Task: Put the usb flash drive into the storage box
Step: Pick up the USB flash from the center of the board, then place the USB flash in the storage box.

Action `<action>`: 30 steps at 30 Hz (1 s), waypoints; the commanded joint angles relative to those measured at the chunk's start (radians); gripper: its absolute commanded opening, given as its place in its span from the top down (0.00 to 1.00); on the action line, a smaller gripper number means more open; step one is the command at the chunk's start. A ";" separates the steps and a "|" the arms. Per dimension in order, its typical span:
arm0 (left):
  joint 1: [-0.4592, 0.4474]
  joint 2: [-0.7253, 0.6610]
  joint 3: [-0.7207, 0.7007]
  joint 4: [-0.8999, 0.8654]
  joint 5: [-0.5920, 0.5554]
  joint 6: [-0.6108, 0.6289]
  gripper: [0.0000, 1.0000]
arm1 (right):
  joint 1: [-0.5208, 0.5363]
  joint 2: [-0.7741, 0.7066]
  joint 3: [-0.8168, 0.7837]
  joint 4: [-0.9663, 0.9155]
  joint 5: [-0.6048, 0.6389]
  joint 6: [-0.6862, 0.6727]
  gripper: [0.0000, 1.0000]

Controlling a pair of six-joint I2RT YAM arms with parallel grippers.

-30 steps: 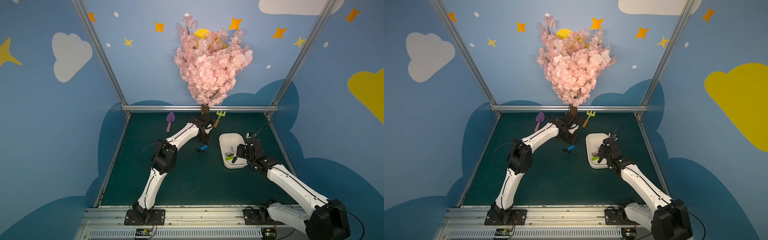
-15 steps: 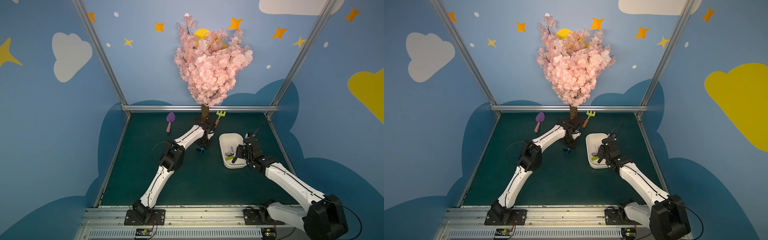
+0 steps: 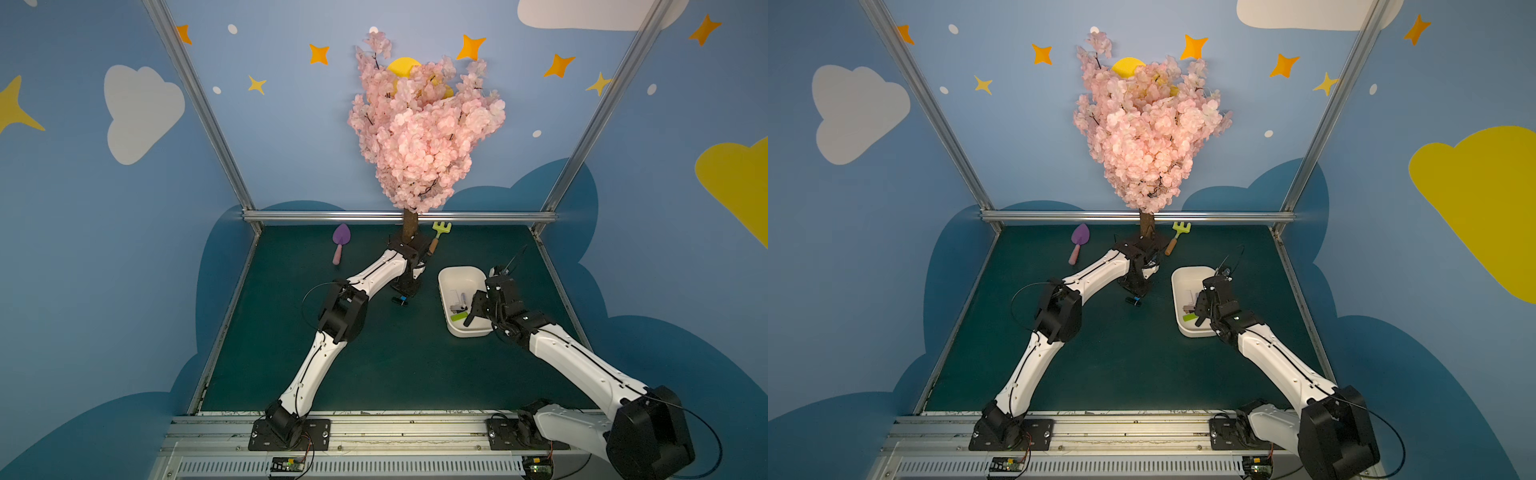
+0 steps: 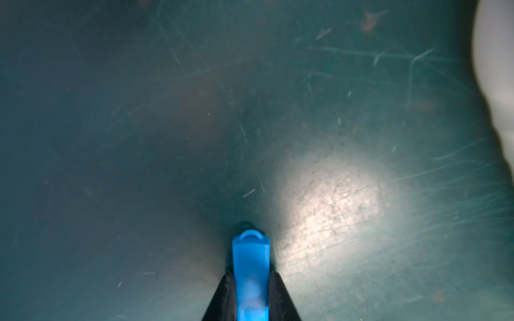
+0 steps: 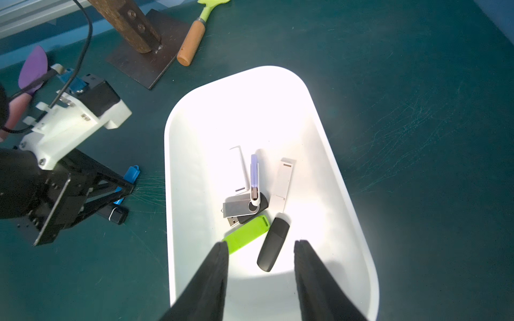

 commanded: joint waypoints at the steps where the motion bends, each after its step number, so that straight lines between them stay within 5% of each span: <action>1: 0.000 0.013 -0.037 -0.015 -0.046 -0.026 0.90 | -0.003 0.007 0.036 -0.011 -0.001 0.007 0.56; 12: -0.015 -0.173 -0.089 0.078 0.039 -0.111 0.91 | -0.006 0.016 0.033 -0.004 0.016 0.005 0.57; 20: -0.080 -0.319 -0.148 0.230 0.271 -0.231 0.90 | -0.057 0.007 0.016 -0.019 0.020 0.053 0.58; 30: -0.153 -0.127 0.091 0.205 0.370 -0.357 0.89 | -0.112 -0.015 -0.001 -0.040 0.020 0.088 0.58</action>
